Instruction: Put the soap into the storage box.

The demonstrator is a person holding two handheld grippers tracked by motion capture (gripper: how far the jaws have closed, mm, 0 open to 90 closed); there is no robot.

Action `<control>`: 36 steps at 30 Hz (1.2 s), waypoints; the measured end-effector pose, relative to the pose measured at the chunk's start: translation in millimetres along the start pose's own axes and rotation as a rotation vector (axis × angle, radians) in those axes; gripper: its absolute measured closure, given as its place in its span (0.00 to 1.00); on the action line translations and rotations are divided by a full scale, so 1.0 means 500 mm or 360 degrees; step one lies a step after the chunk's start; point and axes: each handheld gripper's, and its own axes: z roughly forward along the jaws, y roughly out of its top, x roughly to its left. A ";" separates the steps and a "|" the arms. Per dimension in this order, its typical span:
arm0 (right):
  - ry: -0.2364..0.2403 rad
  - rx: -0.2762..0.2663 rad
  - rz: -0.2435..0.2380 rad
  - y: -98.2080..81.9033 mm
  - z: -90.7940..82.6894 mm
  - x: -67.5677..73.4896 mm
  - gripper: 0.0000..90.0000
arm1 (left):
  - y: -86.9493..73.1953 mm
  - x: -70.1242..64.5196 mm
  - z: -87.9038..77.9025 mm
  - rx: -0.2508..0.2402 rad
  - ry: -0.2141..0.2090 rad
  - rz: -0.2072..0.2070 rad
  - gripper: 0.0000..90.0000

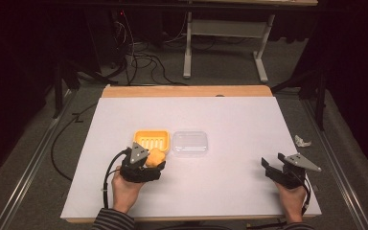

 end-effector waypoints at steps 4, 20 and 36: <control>0.0004 -0.0003 0.0002 0.000 0.000 -0.002 0.33 | 0.004 0.004 -0.003 0.0001 0.0006 -0.0002 0.29; -0.0001 0.0001 -0.0005 0.000 0.000 0.000 0.33 | 0.034 0.033 -0.009 -0.0050 0.0028 -0.0025 0.29; 0.0004 -0.0001 0.0002 0.000 0.000 -0.001 0.33 | 0.057 0.064 0.013 -0.0021 0.0070 -0.0067 0.29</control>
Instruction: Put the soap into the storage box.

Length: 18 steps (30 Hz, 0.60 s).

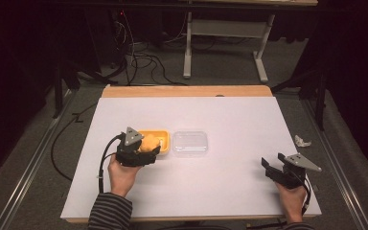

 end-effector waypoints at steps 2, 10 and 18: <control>-0.0001 -0.0004 -0.0007 0.000 0.000 0.000 0.33 | 0.004 0.005 0.003 0.0003 0.0014 -0.0003 0.29; 0.0003 0.0002 0.0002 0.000 0.000 0.000 0.33 | 0.011 0.020 0.016 0.0014 0.0062 -0.0015 0.29; 0.0014 0.0005 0.0002 0.000 0.000 -0.002 0.33 | 0.013 0.023 0.031 0.0061 0.0085 0.0005 0.29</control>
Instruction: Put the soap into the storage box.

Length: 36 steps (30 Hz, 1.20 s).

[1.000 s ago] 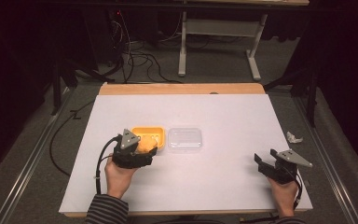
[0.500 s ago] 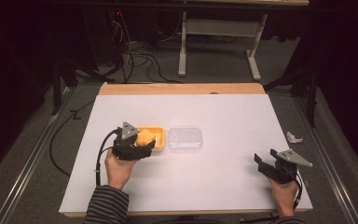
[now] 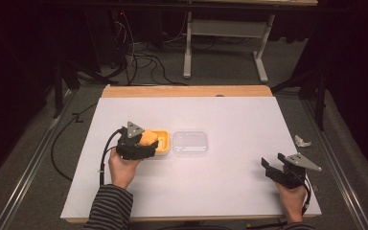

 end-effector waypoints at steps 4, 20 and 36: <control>-0.0005 -0.0005 0.0005 0.000 0.000 0.000 0.33 | 0.000 0.004 0.011 0.0001 0.0012 -0.0014 0.29; -0.0008 -0.0006 -0.0003 0.000 -0.001 0.000 0.33 | -0.002 0.023 0.036 0.0009 0.0070 -0.0055 0.29; -0.0015 -0.0003 -0.0006 0.000 0.000 0.003 0.33 | -0.004 0.030 0.055 0.0013 0.0092 -0.0081 0.29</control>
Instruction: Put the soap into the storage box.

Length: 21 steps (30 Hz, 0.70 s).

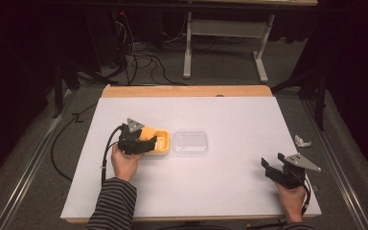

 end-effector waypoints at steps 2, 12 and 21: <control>-0.0001 0.0003 0.0000 0.000 0.000 0.000 0.33 | -0.001 0.001 0.004 0.0005 0.0007 0.0002 0.29; -0.0001 0.0000 -0.0001 0.000 0.000 0.000 0.33 | -0.004 0.006 0.024 0.0045 0.0032 -0.0018 0.29; 0.0000 -0.0007 -0.0004 0.000 0.000 -0.001 0.33 | -0.008 0.008 0.042 0.0085 0.0049 -0.0015 0.29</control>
